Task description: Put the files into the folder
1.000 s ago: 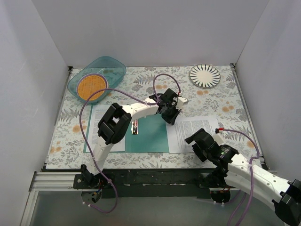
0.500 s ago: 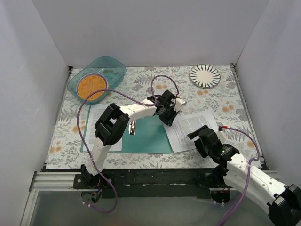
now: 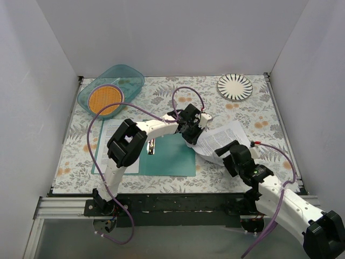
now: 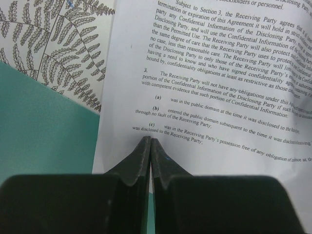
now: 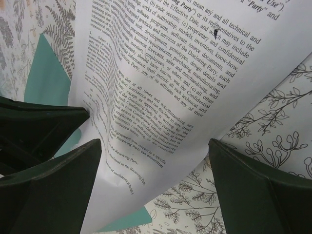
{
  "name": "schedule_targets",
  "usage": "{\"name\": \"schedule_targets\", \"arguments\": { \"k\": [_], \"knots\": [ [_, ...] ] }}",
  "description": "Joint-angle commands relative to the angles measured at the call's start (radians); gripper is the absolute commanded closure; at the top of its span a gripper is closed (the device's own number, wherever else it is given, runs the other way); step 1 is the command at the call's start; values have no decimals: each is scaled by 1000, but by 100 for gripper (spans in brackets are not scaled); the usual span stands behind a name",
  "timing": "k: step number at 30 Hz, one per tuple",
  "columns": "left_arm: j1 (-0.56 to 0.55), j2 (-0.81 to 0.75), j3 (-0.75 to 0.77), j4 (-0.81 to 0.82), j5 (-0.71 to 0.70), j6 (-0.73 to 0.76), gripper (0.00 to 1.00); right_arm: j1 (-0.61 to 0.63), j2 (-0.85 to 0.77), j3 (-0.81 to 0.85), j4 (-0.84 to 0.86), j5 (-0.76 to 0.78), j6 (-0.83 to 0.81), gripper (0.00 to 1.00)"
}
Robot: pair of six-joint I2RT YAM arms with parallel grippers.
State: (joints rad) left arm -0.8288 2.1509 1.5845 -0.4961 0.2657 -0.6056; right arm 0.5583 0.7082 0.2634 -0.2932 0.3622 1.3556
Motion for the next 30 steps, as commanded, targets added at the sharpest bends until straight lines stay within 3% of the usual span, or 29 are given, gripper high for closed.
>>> {"name": "schedule_targets", "arguments": {
  "k": [1,11,21,30],
  "knots": [
    [-9,-3,-43,-101,-54,21,100,-15,-32,25,46,14,-30,2],
    [-10,1,-35,-104,-59,21,100,-21,-72,42,-144,-77,10,2],
    [-12,7,-31,-108,-54,17,100,-21,-29,157,-273,-100,-101,1],
    [-12,12,-27,-110,-56,13,100,0,-46,43,-193,-285,-53,1]
  ]
}}
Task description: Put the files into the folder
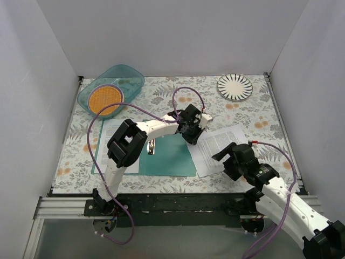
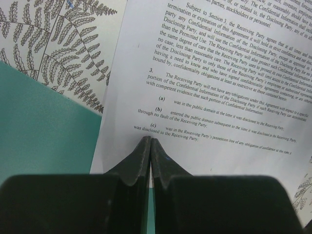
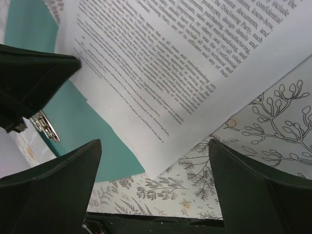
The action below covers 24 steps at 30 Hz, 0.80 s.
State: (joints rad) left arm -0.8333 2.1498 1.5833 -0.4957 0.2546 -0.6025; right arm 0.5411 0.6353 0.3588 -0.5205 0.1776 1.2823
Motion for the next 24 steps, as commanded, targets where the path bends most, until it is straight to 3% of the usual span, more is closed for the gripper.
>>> {"name": "schedule_targets", "arguments": {
  "k": [1,12,18,24],
  "knots": [
    [-7,15,-25,-113,-43,10,100,34,53,-58,40,-105,31,1],
    [-7,21,-2,-122,-41,6,100,195,178,-132,269,-115,198,1],
    [-7,21,-13,-126,-48,12,100,324,322,-106,346,-89,271,1],
    [-7,13,-23,-122,-49,17,100,382,356,-41,248,-11,287,1]
  ]
}}
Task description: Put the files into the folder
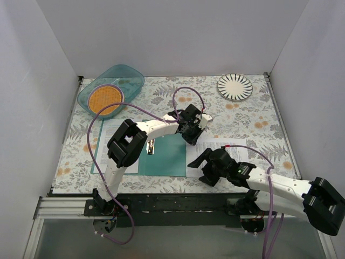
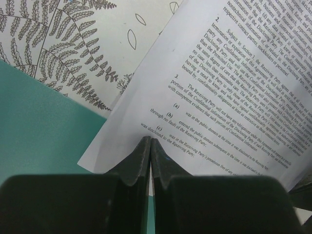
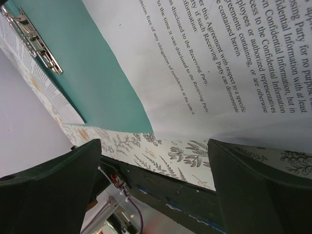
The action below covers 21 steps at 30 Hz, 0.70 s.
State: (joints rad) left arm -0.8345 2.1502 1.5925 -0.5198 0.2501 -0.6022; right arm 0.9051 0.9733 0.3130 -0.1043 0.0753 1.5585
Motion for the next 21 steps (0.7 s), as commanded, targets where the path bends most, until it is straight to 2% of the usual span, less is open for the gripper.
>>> {"name": "schedule_targets", "arguments": {
  "k": [1,5,8,14,21],
  "knots": [
    [-6,13,-34,-100,-43,18,100,20,-16,6,-181,113,11,1],
    [-6,8,-43,-97,-44,21,100,18,-100,18,-281,254,14,1],
    [-6,0,-49,-97,-43,25,100,17,-151,-8,-287,311,20,1],
    [-6,-16,-57,-106,-43,30,100,-26,-137,-19,-276,345,-8,1],
    [-6,-27,-62,-121,-40,32,100,-161,-94,63,-250,356,-139,1]
  ]
}}
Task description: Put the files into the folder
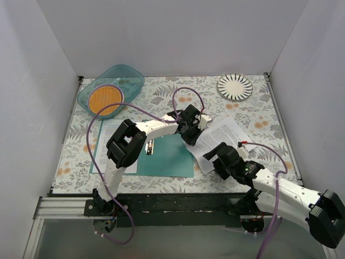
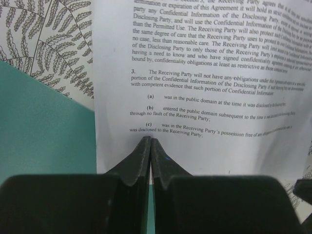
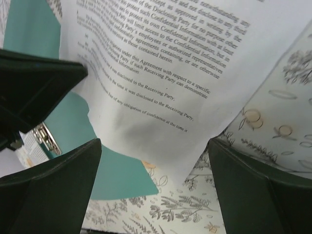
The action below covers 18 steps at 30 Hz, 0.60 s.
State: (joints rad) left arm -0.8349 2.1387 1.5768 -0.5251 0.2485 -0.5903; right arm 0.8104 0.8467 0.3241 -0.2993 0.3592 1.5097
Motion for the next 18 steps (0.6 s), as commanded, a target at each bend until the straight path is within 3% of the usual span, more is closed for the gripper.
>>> {"name": "schedule_targets", "arguments": {
  "k": [1,8,18],
  "knots": [
    [-6,-16,-46,-116,-37,20,100,-80,37,58,-49,70,-109,2],
    [-6,-19,-46,-122,-40,21,100,-99,25,59,-63,57,-76,1],
    [-7,-10,-35,-130,-25,15,100,-123,-182,-10,-80,155,-86,1]
  ]
}}
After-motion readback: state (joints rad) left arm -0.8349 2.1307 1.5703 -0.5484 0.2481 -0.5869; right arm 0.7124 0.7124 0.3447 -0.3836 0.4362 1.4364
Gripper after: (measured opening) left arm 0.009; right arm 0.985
